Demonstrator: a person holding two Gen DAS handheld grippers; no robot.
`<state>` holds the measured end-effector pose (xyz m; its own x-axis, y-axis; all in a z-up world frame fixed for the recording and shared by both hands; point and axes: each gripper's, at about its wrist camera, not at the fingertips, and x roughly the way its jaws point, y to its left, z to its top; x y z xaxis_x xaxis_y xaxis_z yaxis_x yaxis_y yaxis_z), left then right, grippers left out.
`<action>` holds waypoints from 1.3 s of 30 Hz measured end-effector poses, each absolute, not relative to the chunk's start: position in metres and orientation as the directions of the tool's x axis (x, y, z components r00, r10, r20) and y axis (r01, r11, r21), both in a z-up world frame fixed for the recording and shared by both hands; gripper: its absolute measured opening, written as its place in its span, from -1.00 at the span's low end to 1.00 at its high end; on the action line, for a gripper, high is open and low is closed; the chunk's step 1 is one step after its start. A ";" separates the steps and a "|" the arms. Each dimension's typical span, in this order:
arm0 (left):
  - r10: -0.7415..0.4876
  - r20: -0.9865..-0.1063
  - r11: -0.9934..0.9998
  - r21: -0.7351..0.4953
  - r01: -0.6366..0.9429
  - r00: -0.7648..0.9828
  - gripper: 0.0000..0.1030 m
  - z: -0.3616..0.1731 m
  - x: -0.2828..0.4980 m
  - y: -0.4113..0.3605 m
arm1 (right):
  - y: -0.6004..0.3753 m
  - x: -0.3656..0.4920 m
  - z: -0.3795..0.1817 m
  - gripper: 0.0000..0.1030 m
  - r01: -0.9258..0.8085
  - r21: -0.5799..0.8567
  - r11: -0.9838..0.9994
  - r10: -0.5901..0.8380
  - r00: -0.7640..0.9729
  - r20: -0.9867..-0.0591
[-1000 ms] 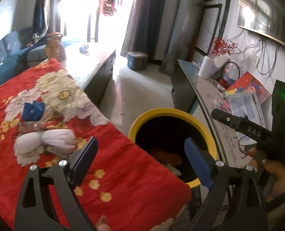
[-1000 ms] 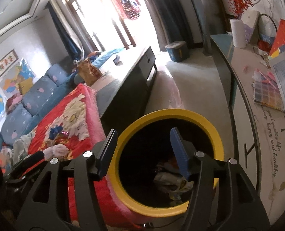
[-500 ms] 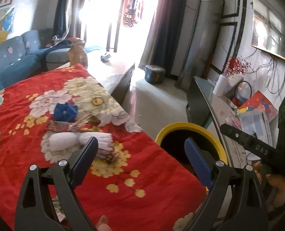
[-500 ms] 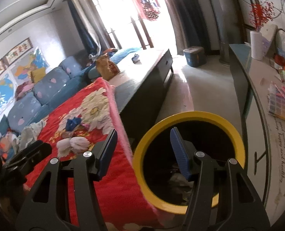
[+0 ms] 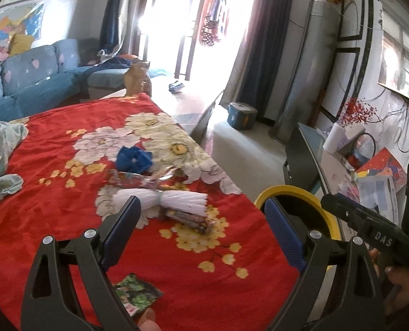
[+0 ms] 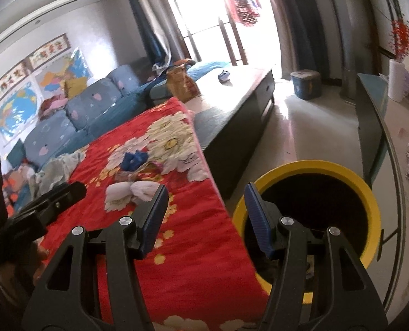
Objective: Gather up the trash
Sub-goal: 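Move both tools back over the green snack bag and tissue bundle, then grasp the green snack bag with the left tool while the right tool grasps the white tissue bundle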
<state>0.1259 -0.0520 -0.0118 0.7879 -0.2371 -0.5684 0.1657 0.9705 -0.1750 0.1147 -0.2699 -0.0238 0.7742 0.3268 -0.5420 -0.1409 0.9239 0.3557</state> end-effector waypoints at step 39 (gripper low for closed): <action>-0.174 -0.736 0.977 -0.213 0.020 0.654 0.60 -0.083 0.121 0.032 | -0.159 0.191 -0.058 -0.53 -0.358 0.353 0.864 0.502 0.569 -0.652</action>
